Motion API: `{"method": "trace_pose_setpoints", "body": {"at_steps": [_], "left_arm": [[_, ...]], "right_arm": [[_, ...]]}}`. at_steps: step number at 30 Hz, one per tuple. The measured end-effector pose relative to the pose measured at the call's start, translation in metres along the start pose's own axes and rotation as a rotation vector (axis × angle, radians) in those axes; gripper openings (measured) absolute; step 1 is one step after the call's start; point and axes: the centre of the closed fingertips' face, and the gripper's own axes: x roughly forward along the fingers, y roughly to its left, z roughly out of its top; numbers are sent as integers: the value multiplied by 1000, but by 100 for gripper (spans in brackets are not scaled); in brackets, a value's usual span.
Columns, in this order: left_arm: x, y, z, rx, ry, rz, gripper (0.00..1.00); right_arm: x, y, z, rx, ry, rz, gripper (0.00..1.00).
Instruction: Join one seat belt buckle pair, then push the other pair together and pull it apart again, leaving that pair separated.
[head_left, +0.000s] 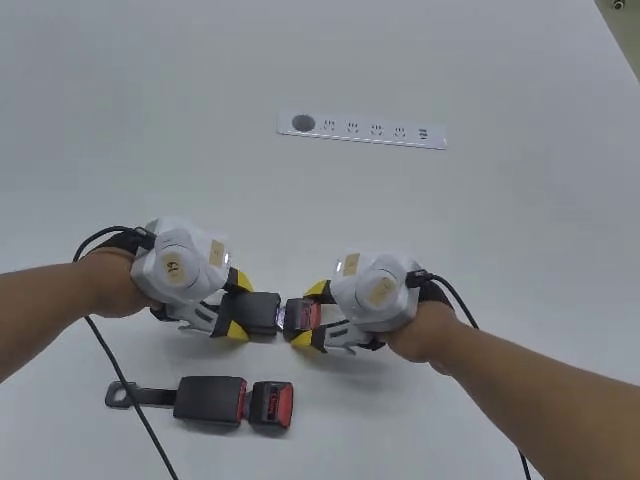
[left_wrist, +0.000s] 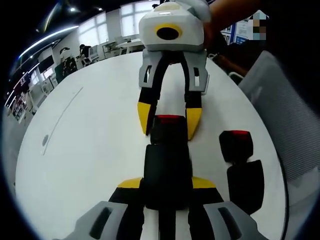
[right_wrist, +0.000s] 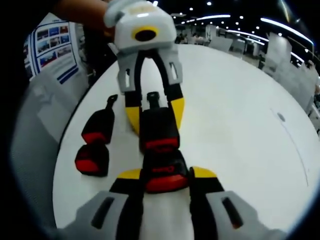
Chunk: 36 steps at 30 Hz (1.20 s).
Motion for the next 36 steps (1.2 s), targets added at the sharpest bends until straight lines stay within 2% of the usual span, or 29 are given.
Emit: {"method": "trace_pose_setpoints", "body": {"at_steps": [12, 22, 30, 36], "left_arm": [[0, 0, 0, 6, -5, -6, 34], [-1, -1, 0, -1, -20, -16, 34], [-3, -4, 4, -13, -54, -26, 35], [-4, -6, 8, -26, -73, -26, 35]], "right_arm": [[0, -1, -1, -17, -7, 6, 35], [-1, -1, -2, -8, -38, 17, 35], [-11, -3, -13, 2, -59, 26, 35], [-13, -2, -14, 10, -88, 35, 35]]}}
